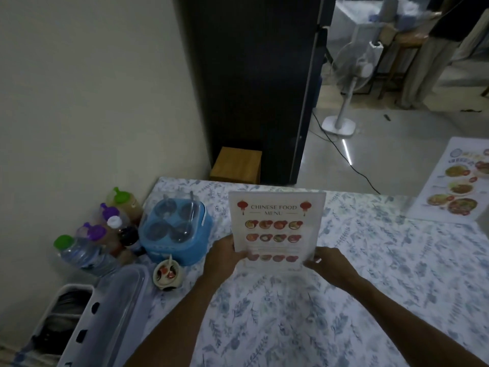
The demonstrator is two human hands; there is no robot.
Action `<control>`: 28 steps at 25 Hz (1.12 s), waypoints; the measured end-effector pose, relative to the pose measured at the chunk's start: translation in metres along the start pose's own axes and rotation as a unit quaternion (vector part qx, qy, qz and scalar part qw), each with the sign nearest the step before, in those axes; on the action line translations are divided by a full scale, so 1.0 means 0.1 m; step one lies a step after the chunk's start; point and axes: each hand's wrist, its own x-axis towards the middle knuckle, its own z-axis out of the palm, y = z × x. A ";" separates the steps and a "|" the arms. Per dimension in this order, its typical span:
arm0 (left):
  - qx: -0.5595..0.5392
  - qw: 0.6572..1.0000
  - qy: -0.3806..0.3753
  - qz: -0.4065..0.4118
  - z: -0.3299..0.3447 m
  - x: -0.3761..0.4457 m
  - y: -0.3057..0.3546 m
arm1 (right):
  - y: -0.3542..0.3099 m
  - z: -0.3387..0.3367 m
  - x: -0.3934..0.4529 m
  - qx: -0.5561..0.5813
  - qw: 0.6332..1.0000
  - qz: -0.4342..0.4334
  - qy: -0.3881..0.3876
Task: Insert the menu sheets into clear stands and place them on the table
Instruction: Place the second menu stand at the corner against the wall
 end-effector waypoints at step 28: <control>0.194 0.971 0.096 -0.105 -3.27 2.99 -0.89 | -2.96 1.03 3.55 0.132 0.989 -0.069 -0.013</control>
